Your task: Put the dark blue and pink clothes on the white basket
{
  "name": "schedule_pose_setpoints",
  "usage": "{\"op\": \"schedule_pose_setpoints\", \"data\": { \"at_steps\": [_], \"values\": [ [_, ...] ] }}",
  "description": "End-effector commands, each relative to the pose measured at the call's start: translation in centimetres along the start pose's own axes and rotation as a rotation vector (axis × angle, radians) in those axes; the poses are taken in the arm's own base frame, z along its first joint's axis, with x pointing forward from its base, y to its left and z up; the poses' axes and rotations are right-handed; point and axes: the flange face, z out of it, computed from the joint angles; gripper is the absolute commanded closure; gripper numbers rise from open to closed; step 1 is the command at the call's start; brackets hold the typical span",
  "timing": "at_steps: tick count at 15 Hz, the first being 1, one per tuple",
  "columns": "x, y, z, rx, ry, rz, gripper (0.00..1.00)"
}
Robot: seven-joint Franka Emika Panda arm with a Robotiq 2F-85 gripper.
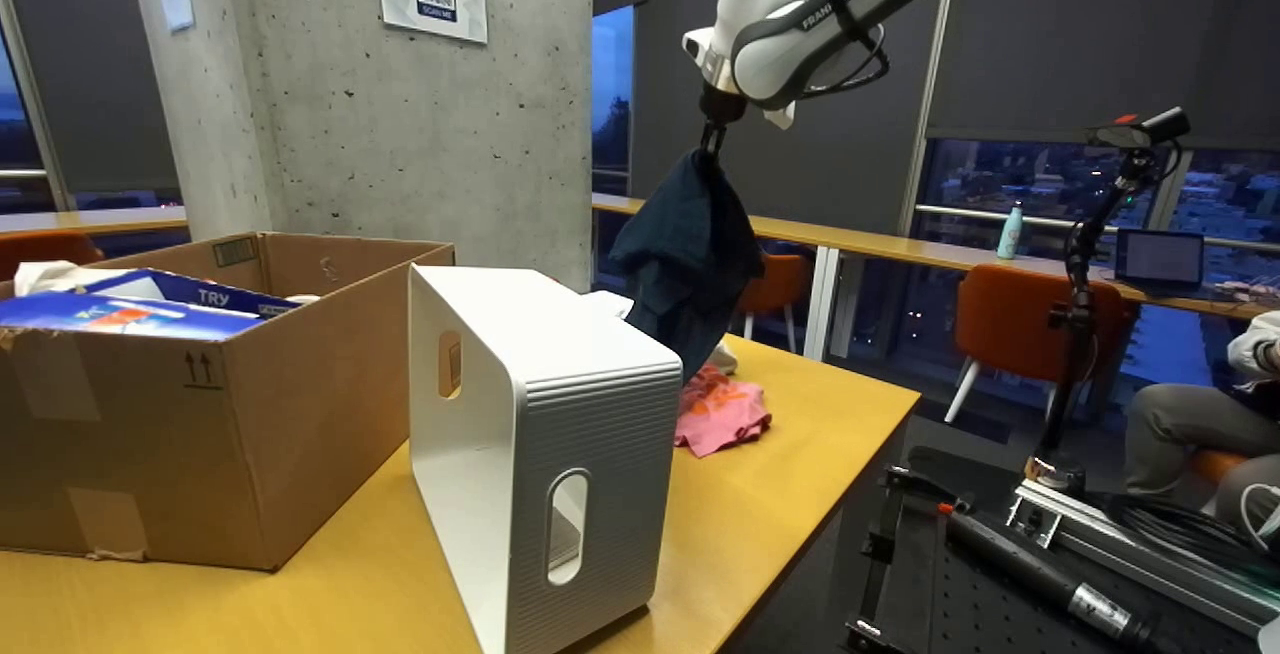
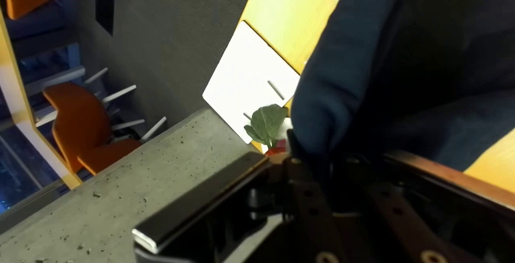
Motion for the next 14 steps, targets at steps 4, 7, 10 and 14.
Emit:
{"op": "schedule_pose_setpoints", "data": {
  "at_steps": [4,7,10,14],
  "values": [
    [7.0,-1.0,-9.8,0.037,0.013,-0.019,0.97],
    [10.6,-2.8,-14.5,0.061,-0.004,-0.036,0.97],
    [12.8,-4.5,-17.6,0.095,-0.062,-0.045,0.97],
    [14.7,-6.1,-22.9,0.158,-0.093,-0.073,0.97]
  ]
}}
